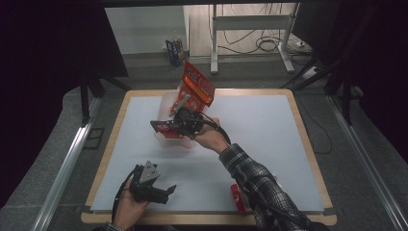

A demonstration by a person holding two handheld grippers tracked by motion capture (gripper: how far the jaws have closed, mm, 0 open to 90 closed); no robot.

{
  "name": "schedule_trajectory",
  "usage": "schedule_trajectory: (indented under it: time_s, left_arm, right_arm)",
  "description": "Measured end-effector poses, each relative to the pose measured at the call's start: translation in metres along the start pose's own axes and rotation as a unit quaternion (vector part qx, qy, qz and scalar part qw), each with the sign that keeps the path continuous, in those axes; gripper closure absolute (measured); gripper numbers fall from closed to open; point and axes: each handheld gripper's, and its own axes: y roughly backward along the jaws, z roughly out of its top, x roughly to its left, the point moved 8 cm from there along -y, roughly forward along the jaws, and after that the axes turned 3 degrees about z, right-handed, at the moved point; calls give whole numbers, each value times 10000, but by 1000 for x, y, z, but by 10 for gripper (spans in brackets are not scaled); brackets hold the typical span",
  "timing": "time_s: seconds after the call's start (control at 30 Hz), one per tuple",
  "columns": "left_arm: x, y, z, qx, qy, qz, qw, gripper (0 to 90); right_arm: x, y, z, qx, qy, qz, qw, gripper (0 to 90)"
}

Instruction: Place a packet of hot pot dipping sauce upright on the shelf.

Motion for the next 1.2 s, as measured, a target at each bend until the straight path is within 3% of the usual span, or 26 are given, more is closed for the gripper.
schedule_trajectory:
  time_s: [0.37, 0.5, 0.8, 0.97, 1.2]
  left_arm:
    - [-1, -1, 0, 36, -29, -14, 10000, 4]
    - [-2, -2, 0, 36, -19, -24, 10000, 4]
    - [-2, -2, -1, 64, -62, -23, 10000, 4]
    - [-2, -2, -1, 57, -46, -33, 10000, 4]
    - [-3, -3, -1, 76, -78, -50, 9999, 4]
  right_arm:
    - [-3, -6, -11, -33, -194, 168, 9997, 865]
    - [-4, -4, -13, -40, -221, 141, 9996, 800]
    - [-11, 6, -17, -169, -381, -82, 9991, 484]
    - [-14, 13, -24, -326, -543, -73, 9980, 289]
    - [-14, 23, -35, -614, -655, 56, 9960, 108]
